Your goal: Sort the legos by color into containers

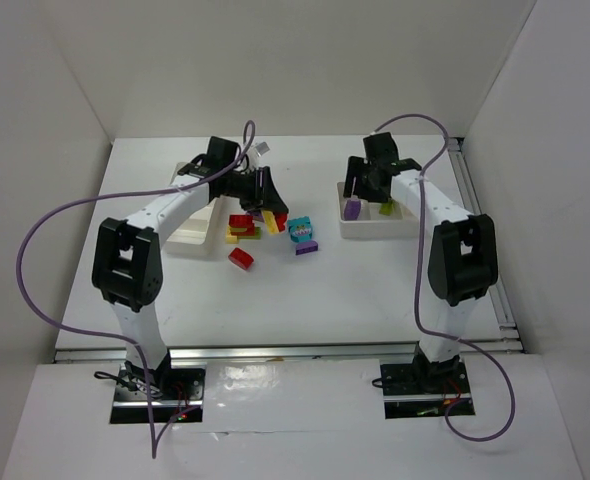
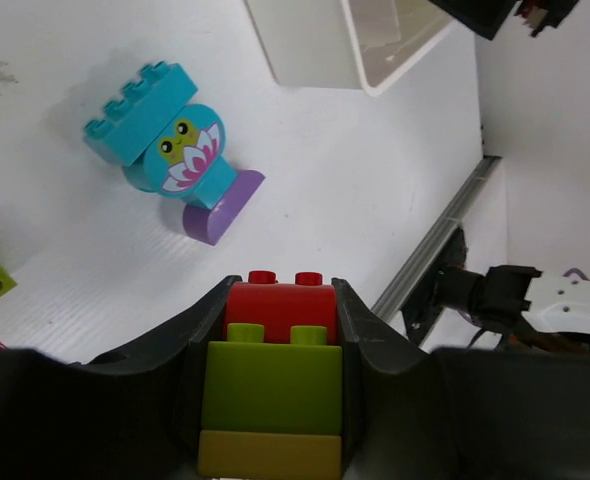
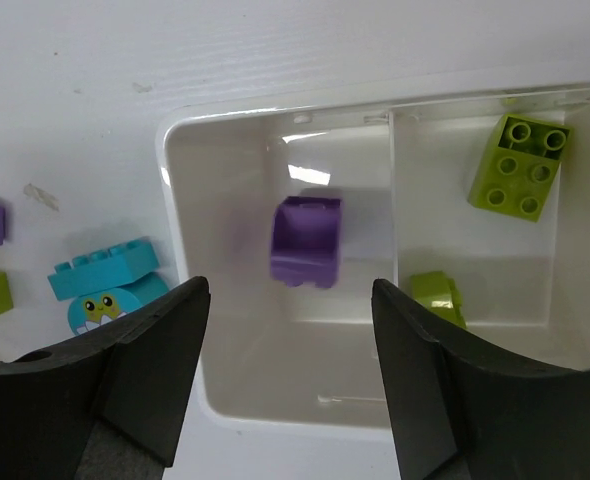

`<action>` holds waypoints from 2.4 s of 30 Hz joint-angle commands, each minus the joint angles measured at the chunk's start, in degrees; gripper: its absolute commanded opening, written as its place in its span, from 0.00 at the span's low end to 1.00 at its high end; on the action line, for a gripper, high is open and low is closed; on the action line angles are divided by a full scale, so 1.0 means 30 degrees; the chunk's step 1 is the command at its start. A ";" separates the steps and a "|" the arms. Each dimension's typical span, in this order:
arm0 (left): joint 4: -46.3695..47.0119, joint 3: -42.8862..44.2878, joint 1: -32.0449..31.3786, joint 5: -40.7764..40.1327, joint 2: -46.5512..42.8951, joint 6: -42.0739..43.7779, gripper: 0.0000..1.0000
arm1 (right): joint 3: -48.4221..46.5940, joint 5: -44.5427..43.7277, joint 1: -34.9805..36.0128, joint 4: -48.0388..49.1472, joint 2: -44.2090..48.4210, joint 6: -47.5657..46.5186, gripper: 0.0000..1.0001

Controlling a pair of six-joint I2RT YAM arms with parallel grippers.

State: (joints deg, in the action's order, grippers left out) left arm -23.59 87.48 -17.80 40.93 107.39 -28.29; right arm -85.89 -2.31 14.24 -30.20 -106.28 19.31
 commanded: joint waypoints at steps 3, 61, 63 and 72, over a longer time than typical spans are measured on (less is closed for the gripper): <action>-0.1566 0.1277 -0.0277 -0.1452 0.0764 0.1404 0.21 | -0.0697 -0.1104 0.0175 -0.0247 0.1879 -0.0255 0.73; -0.7135 0.1339 0.2682 -1.0656 -0.5212 -0.1409 0.82 | -0.0344 0.0215 0.9754 -0.0863 -0.1075 0.0534 0.83; -0.7135 0.1337 0.2858 -1.0451 -0.5212 -0.1409 0.82 | -0.0930 -0.0169 0.9958 -0.1271 -0.1807 0.0536 0.79; -0.6784 0.0751 0.2858 -1.0068 -0.5212 -0.1409 0.81 | -0.1488 -0.0550 0.9960 -0.1273 -0.3009 0.0360 0.57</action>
State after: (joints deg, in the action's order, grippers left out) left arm -45.23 89.80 -9.19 9.54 93.93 -31.88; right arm -87.46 -2.37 43.64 -32.88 -114.63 20.21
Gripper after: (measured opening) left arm 0.807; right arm 0.590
